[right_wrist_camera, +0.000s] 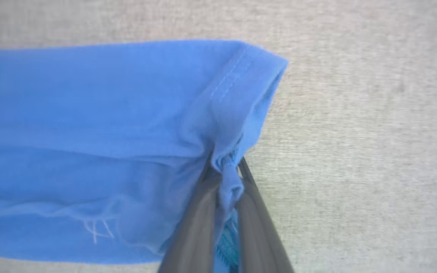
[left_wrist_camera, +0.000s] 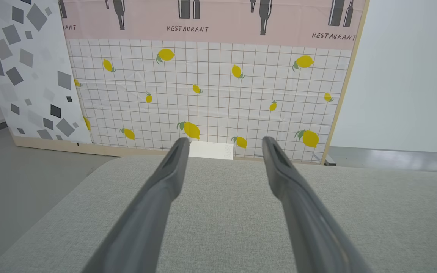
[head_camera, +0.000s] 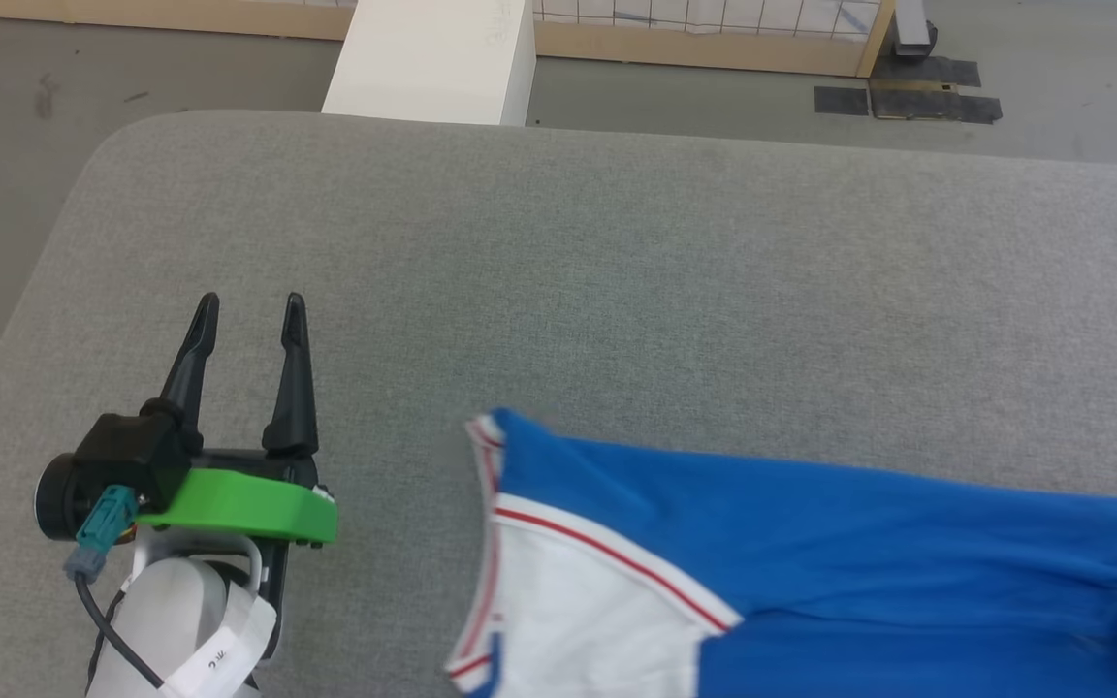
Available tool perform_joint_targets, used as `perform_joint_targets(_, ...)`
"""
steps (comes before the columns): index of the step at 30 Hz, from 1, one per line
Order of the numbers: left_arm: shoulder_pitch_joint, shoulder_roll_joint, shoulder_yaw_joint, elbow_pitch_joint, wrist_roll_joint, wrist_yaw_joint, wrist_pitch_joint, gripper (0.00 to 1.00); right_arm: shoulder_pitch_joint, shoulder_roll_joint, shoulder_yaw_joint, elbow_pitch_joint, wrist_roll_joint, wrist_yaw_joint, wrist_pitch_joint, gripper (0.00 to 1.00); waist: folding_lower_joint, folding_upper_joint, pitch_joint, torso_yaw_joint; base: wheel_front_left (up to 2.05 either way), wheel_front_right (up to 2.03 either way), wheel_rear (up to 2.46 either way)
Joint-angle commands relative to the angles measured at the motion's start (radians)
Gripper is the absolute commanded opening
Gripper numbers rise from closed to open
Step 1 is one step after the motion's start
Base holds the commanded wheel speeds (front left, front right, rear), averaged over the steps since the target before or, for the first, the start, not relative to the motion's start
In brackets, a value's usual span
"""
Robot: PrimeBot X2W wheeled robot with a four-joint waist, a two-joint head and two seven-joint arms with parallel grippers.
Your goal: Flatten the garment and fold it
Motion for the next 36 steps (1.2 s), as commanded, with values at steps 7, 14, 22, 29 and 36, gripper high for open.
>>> perform_joint_targets(7, 0.023, -0.023, 0.020, -0.001, 0.028, -0.025, -0.004, 1.00, 0.010, -0.004, -0.171, 0.035, -0.142, -0.002, 0.028, 0.00, 0.0000, -0.0001, -0.003, -0.008, 0.00, 0.00, 0.00)
perform_joint_targets(14, 0.033, -0.035, 0.035, 0.001, 0.037, -0.040, -0.005, 1.00, 0.024, -0.014, -0.140, -0.050, -0.212, -0.002, 0.108, 0.00, 0.0000, -0.0001, -0.022, -0.023, 0.00, 0.00, 0.00)
perform_joint_targets(22, 0.053, -0.038, 0.057, 0.009, 0.043, -0.049, -0.005, 1.00, 0.071, -0.056, 0.010, -0.344, -0.129, -0.002, 0.297, 0.00, 0.0000, -0.0001, -0.054, -0.051, 0.00, 0.00, 0.00)
perform_joint_targets(29, 0.057, -0.048, 0.064, 0.012, 0.052, -0.052, -0.005, 1.00, 0.040, -0.004, 0.171, -0.546, -0.042, -0.002, 0.371, 0.00, 0.0000, -0.0001, -0.054, -0.058, 0.00, 0.00, 0.00)
perform_joint_targets(36, 0.057, -0.057, 0.073, 0.000, 0.058, -0.056, -0.005, 1.00, -0.042, 0.098, 0.344, -0.559, 0.024, -0.002, 0.313, 0.00, 0.0000, -0.0001, -0.043, -0.040, 0.00, 0.00, 0.00)
